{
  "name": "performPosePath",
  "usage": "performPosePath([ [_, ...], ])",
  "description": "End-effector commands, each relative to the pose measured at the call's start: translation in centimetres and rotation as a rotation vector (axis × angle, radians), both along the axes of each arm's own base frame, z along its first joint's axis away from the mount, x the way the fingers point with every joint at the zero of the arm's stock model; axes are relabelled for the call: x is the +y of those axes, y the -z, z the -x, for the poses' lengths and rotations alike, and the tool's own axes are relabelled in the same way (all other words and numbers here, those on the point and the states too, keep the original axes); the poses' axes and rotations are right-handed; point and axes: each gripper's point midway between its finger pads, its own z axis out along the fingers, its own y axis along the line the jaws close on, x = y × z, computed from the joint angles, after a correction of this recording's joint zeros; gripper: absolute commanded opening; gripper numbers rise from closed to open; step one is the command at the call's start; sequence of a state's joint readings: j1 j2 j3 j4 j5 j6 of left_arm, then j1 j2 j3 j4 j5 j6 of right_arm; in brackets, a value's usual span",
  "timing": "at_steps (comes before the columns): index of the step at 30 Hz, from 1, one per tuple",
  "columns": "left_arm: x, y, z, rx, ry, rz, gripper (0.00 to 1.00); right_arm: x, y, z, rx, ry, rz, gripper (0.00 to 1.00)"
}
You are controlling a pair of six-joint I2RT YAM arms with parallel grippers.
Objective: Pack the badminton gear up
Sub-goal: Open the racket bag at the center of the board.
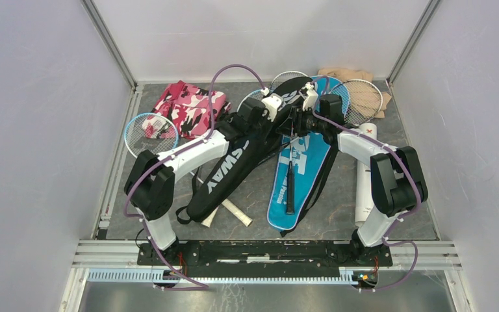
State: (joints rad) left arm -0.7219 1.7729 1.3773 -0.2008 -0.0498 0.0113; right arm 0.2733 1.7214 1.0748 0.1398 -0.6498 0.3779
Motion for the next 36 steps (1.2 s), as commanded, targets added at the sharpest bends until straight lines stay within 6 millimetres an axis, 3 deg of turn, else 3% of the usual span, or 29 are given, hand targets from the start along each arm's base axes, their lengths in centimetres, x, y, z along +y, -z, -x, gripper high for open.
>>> performPosePath([
  [1, -0.8, -4.5, -0.2, -0.042, -0.011, 0.116, 0.02, 0.1, -1.9, -1.3, -0.044, 0.037, 0.018, 0.53],
  [5, -0.9, -4.8, 0.0, -0.038, -0.008, 0.127, 0.02, 0.1, -1.3, -1.5, -0.029, 0.047, 0.027, 0.58],
  [9, -1.0, -4.6, 0.1, -0.043, 0.001, 0.132, 0.02, 0.4, -0.9, -1.9, -0.017, 0.042, 0.021, 0.55],
  [11, -0.9, -4.3, 0.1, -0.051, 0.007, 0.116, 0.02, 0.6, -0.7, -2.1, -0.01, 0.044, 0.019, 0.46],
  [17, -0.1, -3.0, 0.0, -0.101, 0.041, 0.049, 0.02, 0.2, -0.7, -3.0, 0.013, 0.09, 0.031, 0.06],
  [19, 0.1, -2.3, -0.1, -0.112, 0.053, 0.012, 0.02, 0.5, -1.2, -2.9, 0.011, 0.082, 0.014, 0.0],
  [22, 0.4, -1.3, -0.5, -0.13, 0.06, -0.047, 0.06, 0.9, -2.0, -2.8, 0.002, 0.063, -0.006, 0.0],
  [27, 1.0, -0.1, -0.9, -0.161, 0.058, -0.141, 0.25, 1.1, -3.2, -2.6, -0.018, 0.042, -0.026, 0.0],
  [36, 1.8, 1.2, -1.5, -0.185, 0.03, -0.228, 0.45, 0.9, -3.0, -2.3, -0.023, 0.035, -0.012, 0.0],
])
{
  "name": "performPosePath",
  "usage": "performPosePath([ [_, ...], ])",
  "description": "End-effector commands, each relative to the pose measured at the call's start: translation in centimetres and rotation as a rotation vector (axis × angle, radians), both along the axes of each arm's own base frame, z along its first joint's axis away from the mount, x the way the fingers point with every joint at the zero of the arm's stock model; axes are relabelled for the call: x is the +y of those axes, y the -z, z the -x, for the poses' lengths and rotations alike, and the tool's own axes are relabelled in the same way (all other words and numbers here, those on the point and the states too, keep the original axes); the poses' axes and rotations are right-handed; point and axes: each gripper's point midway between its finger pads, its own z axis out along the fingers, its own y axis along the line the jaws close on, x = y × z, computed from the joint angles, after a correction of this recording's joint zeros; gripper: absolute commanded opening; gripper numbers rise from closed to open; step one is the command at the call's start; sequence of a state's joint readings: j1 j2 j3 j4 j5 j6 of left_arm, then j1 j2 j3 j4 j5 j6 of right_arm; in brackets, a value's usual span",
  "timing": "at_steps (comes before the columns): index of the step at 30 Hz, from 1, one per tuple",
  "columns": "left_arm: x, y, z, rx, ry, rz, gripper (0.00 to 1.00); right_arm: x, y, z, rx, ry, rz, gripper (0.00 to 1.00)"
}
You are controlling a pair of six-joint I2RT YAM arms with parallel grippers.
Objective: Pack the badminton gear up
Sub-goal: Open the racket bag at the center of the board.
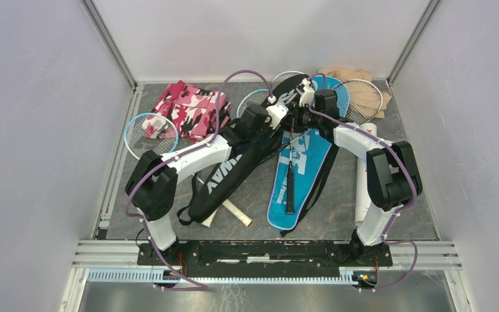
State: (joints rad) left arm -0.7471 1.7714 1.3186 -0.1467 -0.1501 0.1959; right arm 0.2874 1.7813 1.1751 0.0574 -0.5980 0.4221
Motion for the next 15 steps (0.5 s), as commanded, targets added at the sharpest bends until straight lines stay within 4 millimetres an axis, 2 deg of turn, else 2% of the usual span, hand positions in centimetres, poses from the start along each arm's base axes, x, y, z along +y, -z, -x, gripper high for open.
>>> performPosePath([
  [1, 0.7, 0.1, -1.03, -0.064, -0.018, -0.064, 0.47, 0.31, -3.18, -0.78, -0.09, -0.015, -0.024, 0.0],
  [13, 0.74, 0.56, -0.33, -0.052, -0.035, -0.076, 0.74, 0.04, -3.17, -0.79, -0.089, -0.016, -0.031, 0.0],
  [15, 1.02, 0.76, -0.27, -0.068, -0.041, -0.104, 0.76, -0.05, -3.25, -0.8, -0.089, -0.019, -0.037, 0.0],
])
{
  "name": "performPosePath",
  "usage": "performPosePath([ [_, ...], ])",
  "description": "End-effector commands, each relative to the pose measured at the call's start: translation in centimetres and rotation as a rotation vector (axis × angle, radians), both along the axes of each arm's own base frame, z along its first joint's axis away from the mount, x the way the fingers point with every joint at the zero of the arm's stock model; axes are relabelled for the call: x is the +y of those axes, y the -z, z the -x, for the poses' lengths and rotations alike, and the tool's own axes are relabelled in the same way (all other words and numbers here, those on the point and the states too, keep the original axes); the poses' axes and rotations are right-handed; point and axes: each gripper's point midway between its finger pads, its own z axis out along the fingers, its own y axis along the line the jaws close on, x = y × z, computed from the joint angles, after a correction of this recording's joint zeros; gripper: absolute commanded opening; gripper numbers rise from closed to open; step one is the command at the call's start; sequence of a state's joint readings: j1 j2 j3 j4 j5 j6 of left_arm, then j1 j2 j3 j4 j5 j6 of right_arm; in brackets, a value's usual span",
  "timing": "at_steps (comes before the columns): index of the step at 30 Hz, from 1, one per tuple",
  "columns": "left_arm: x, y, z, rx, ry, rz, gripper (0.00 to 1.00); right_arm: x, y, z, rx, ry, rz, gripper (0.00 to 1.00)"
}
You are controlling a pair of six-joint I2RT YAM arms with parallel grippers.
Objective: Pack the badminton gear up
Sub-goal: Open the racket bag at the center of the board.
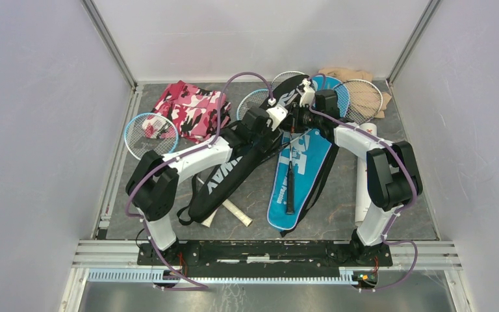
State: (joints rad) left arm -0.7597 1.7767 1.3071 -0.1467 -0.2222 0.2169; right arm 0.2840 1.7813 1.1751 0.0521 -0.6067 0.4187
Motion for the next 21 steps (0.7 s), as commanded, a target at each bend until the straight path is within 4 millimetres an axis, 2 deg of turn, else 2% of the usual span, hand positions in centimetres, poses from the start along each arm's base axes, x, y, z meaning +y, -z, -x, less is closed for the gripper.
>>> performPosePath([
  [1, 0.4, 0.5, -0.1, -0.045, -0.01, -0.064, 0.76, 0.0, -3.3, -0.9, -0.091, -0.012, -0.038, 0.0],
  [6, 1.0, 1.2, -0.2, -0.057, -0.021, -0.093, 0.76, 0.1, -3.6, -0.7, -0.093, -0.027, -0.061, 0.0],
  [11, 0.7, 0.5, -0.4, -0.077, -0.024, -0.066, 0.63, -0.1, -3.3, -0.6, -0.092, -0.026, -0.051, 0.0],
  [17, -0.2, -0.9, -0.3, -0.064, -0.004, -0.007, 0.41, -0.5, -2.0, -0.7, -0.087, -0.027, -0.002, 0.0],
  [21, 0.0, -2.4, -0.3, -0.057, -0.007, 0.033, 0.11, -0.9, -1.6, -1.3, -0.095, -0.027, 0.038, 0.03],
])
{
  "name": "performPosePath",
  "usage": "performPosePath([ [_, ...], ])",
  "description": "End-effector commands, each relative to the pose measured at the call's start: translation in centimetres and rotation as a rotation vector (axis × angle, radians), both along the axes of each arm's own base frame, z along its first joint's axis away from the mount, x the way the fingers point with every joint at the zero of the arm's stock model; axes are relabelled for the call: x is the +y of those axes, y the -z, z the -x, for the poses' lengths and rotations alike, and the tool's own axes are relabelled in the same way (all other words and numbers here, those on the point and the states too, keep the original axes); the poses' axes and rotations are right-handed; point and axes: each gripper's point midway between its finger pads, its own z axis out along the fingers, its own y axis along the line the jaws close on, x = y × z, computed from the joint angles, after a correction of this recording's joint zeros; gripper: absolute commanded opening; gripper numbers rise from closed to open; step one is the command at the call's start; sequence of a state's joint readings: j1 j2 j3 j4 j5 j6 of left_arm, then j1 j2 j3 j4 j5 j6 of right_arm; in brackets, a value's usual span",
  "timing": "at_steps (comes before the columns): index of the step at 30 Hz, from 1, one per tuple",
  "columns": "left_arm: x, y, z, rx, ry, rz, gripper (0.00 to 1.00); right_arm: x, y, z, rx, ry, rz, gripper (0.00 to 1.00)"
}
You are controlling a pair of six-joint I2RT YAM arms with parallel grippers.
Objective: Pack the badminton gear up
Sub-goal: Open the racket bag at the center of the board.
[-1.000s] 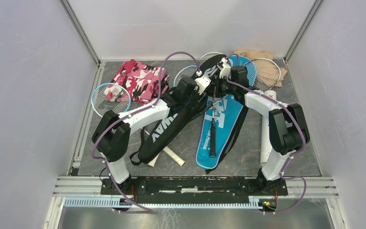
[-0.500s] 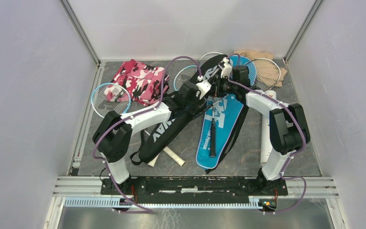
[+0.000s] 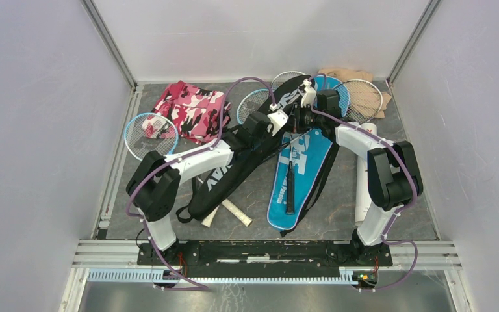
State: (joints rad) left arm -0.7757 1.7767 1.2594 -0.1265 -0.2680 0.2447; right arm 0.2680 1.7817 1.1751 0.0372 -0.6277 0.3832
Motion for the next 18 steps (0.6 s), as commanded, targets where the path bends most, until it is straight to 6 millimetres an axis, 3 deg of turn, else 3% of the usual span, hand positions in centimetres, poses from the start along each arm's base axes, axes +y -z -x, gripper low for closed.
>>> performPosePath([
  [1, -0.5, -4.4, -1.0, -0.047, -0.008, 0.101, 0.04, -0.3, -1.7, -1.4, -0.085, -0.011, 0.032, 0.05],
  [7, 1.4, -7.3, -1.9, -0.015, -0.061, 0.151, 0.02, 0.0, -2.6, -2.3, -0.106, -0.045, 0.035, 0.18],
  [11, 3.6, -8.4, -3.1, 0.022, -0.142, 0.161, 0.02, 0.0, -3.6, -2.8, -0.134, -0.055, 0.048, 0.27],
  [18, 7.0, -9.8, -5.1, 0.057, -0.236, 0.226, 0.02, -0.7, -6.1, -2.8, -0.227, -0.08, 0.094, 0.54],
])
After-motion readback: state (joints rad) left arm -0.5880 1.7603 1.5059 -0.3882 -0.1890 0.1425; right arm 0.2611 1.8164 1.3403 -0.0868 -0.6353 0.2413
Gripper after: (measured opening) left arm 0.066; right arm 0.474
